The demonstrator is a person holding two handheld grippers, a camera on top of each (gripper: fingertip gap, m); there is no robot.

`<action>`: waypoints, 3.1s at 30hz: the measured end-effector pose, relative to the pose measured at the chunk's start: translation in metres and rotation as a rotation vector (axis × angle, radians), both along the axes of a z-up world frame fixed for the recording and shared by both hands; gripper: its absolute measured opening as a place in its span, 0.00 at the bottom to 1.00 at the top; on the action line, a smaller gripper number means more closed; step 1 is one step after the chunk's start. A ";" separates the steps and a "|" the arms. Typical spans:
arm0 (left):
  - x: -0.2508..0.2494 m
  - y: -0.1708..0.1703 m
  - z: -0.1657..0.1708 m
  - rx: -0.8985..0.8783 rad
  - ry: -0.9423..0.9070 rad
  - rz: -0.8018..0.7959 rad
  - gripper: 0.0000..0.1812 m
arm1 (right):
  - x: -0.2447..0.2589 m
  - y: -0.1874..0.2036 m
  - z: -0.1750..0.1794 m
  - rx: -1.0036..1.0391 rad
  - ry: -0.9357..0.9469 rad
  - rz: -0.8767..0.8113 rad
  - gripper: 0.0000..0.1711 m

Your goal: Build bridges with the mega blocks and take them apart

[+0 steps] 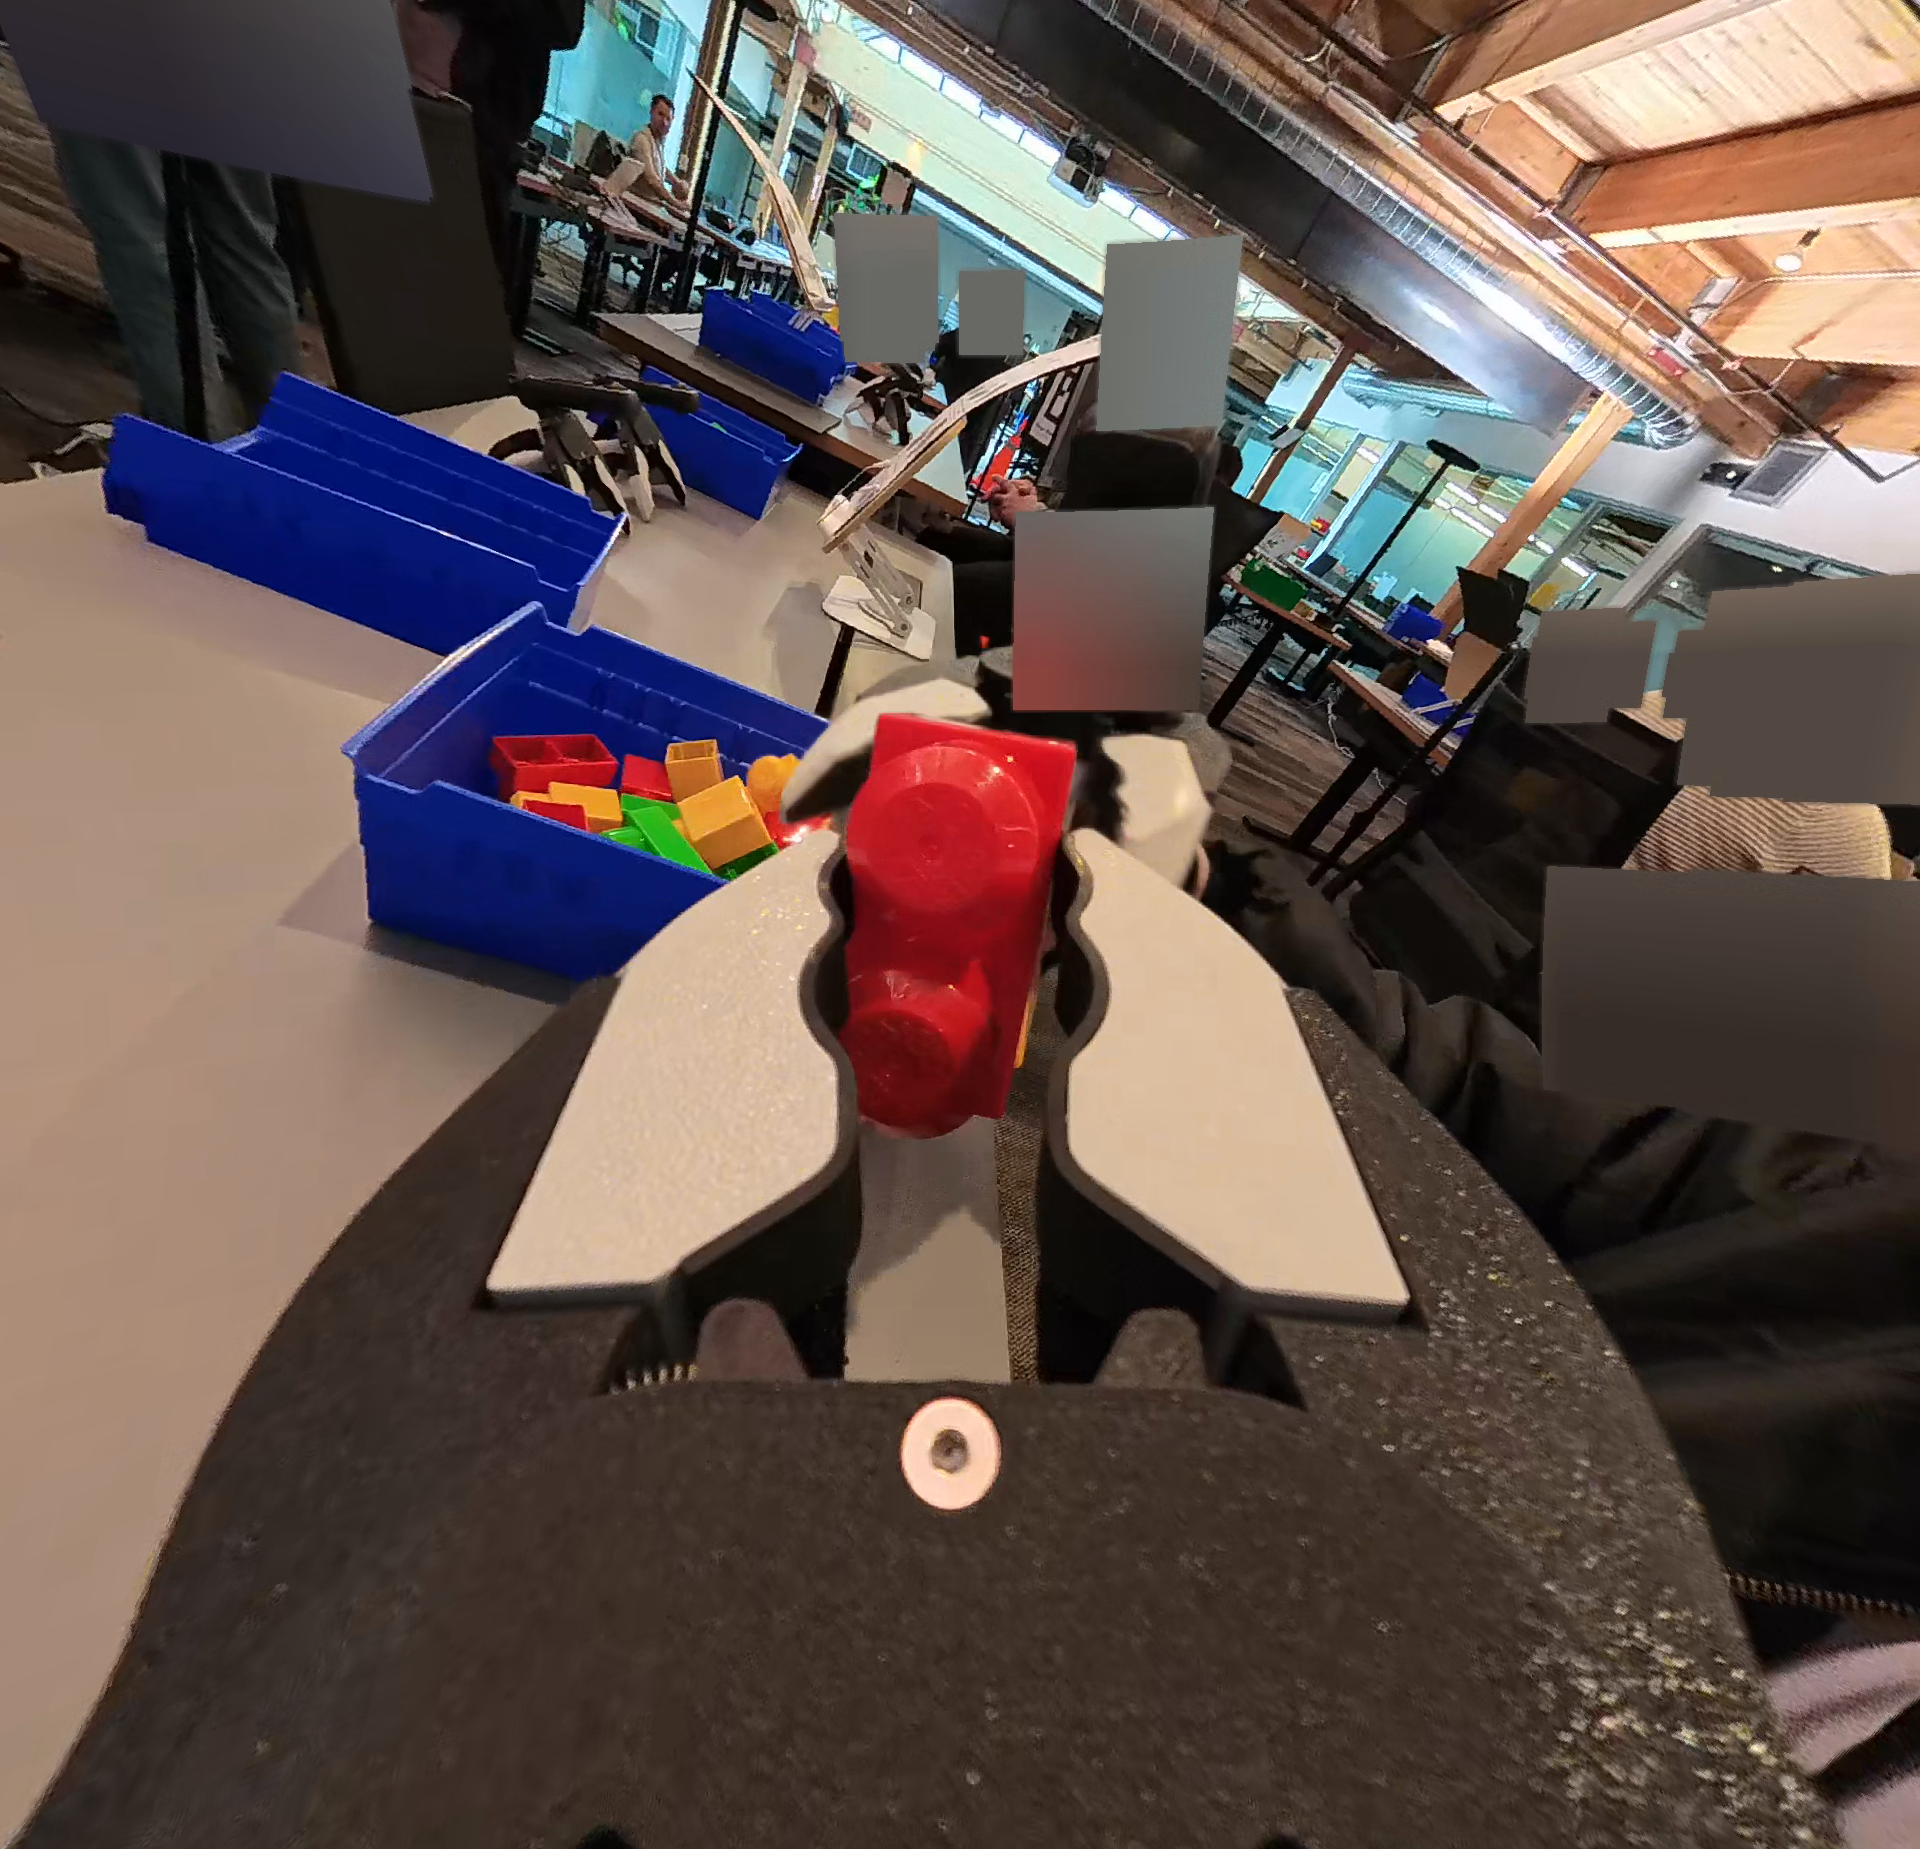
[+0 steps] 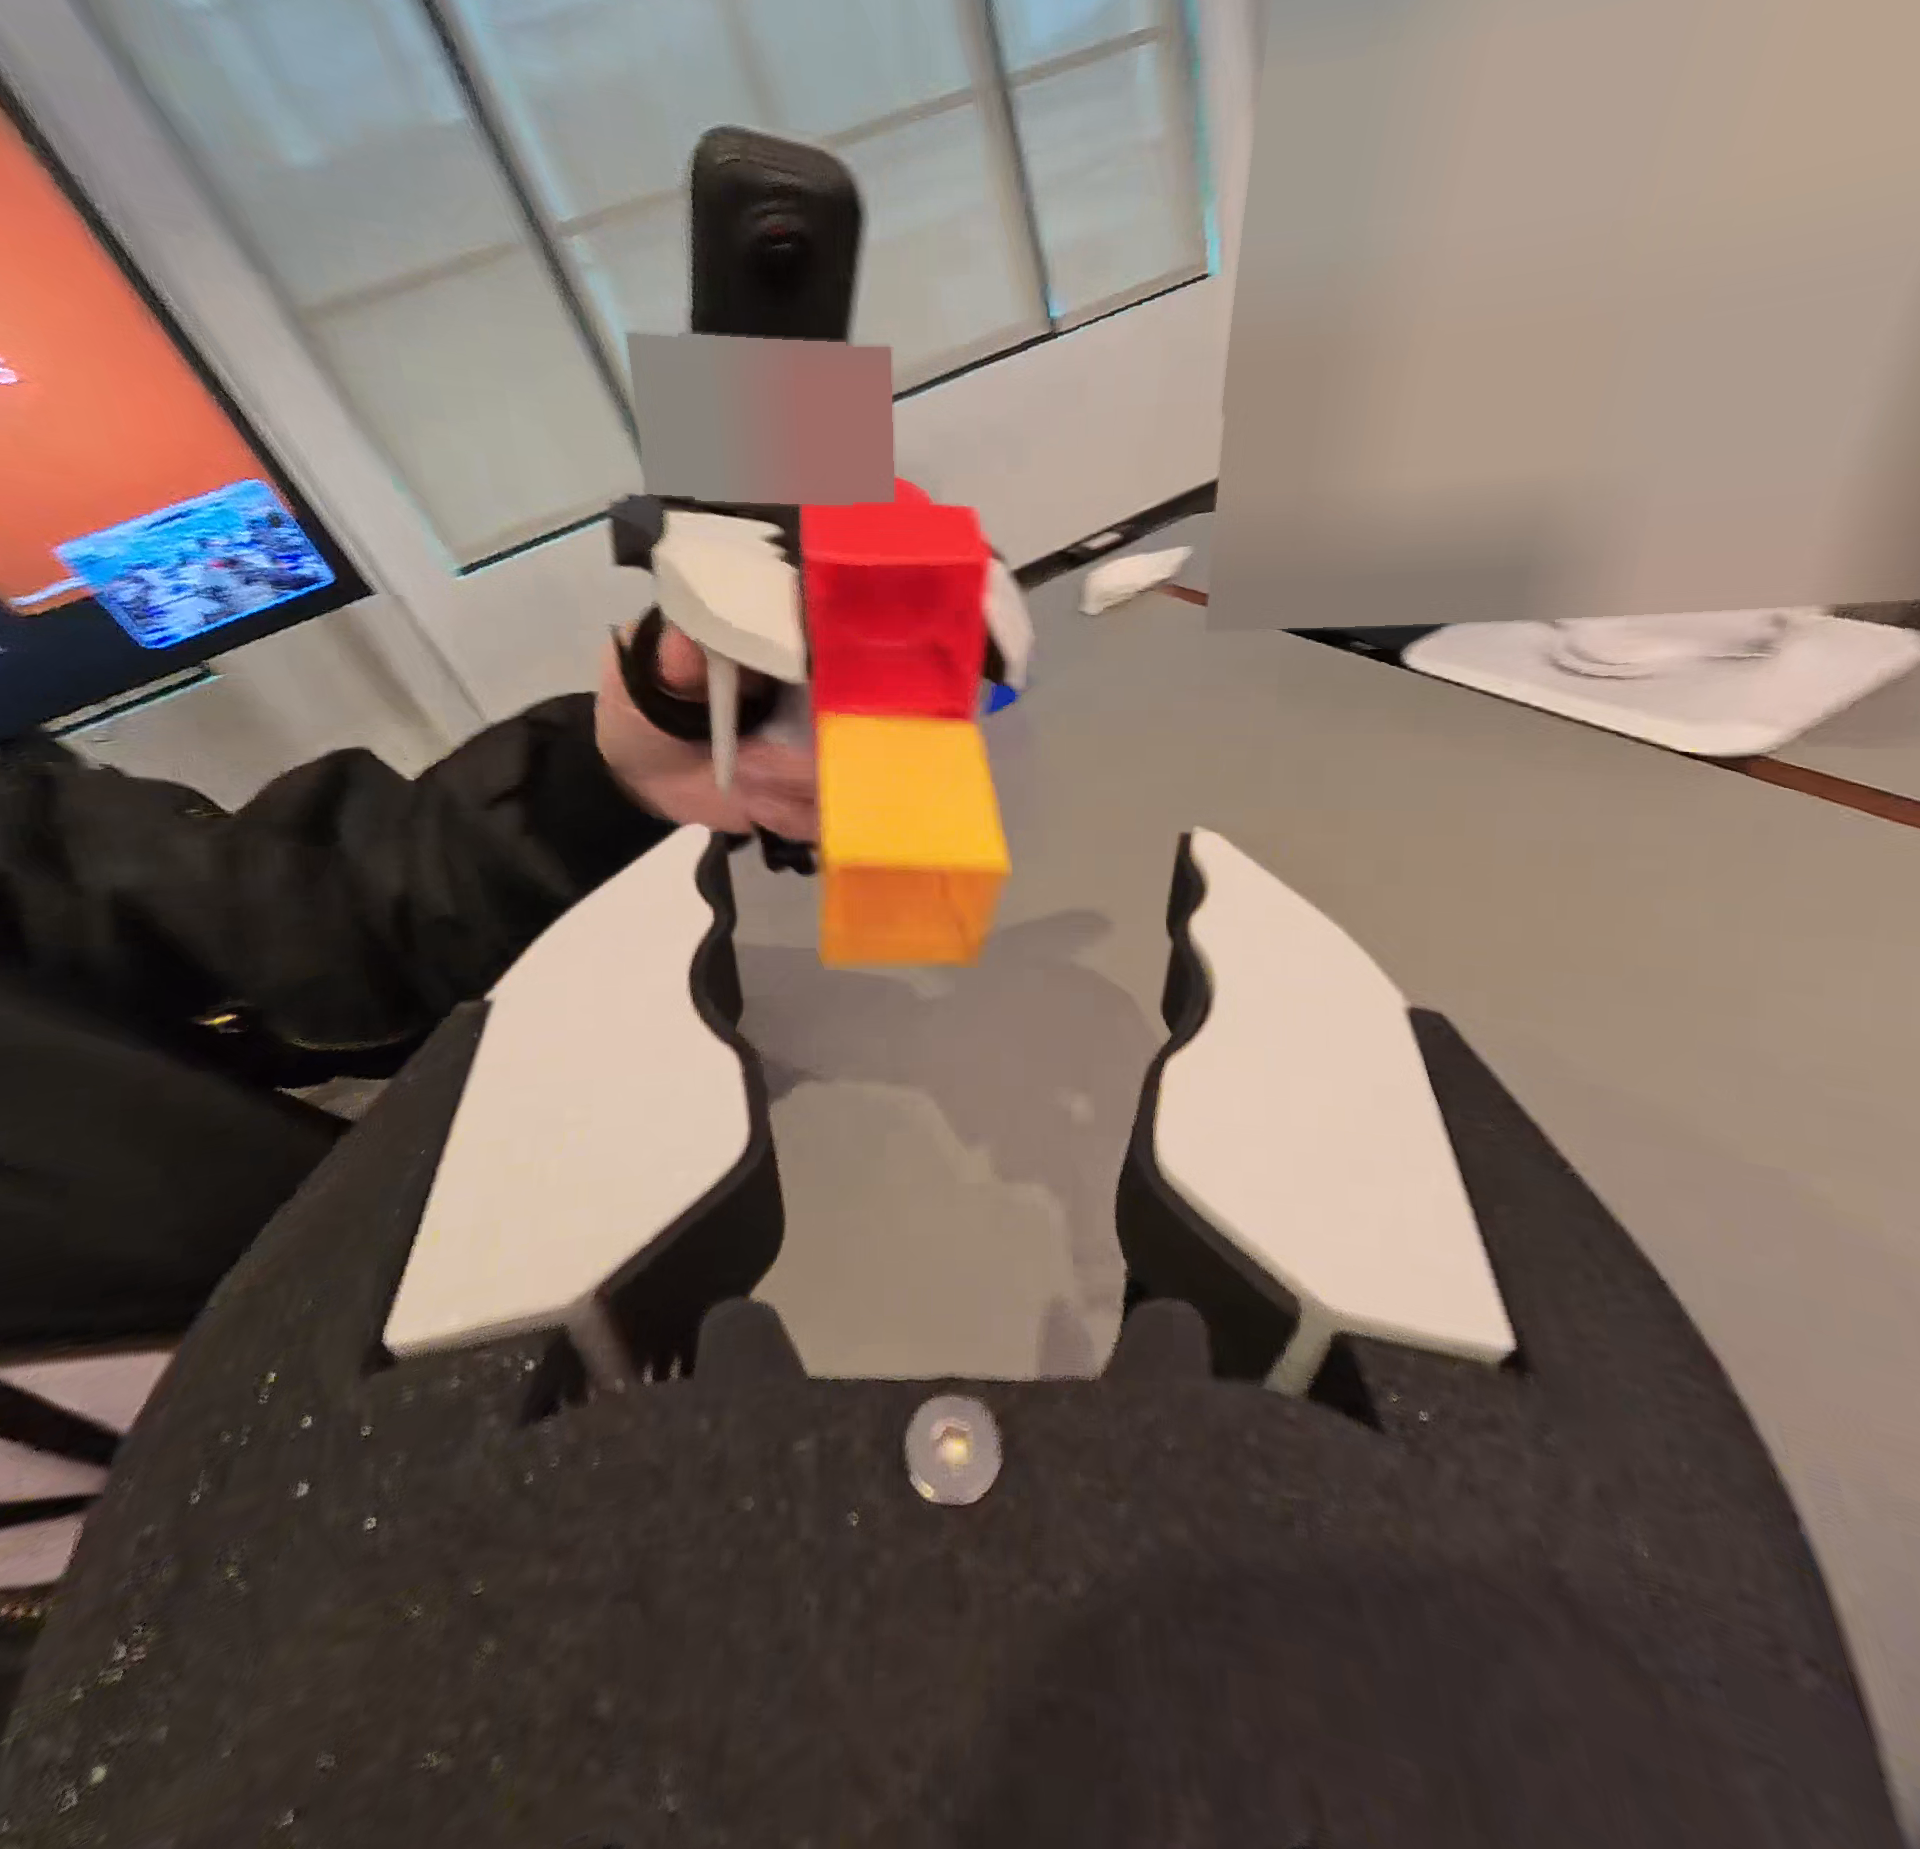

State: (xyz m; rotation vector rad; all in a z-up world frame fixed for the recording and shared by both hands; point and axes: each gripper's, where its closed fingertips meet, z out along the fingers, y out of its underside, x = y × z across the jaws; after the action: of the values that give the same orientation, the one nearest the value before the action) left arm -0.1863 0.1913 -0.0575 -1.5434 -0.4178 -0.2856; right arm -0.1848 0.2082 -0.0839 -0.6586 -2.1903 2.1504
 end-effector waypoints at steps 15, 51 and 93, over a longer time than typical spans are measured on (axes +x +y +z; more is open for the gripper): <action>0.012 -0.011 -0.006 0.006 0.082 -0.028 0.20 | 0.014 -0.036 0.002 0.053 0.023 0.134 0.21; 0.036 0.029 -0.075 -0.395 0.191 -0.173 0.20 | 0.019 0.000 -0.021 0.264 0.015 0.134 0.39; 0.016 -0.069 -0.063 -0.392 0.171 0.029 0.08 | -0.156 0.295 -0.127 0.513 -0.201 -0.893 0.21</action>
State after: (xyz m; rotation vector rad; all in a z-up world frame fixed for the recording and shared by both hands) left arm -0.1707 0.1220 -0.1201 -1.9265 -0.3754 -0.0469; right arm -0.3403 0.5033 -0.2113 -1.4618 -1.8314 1.0775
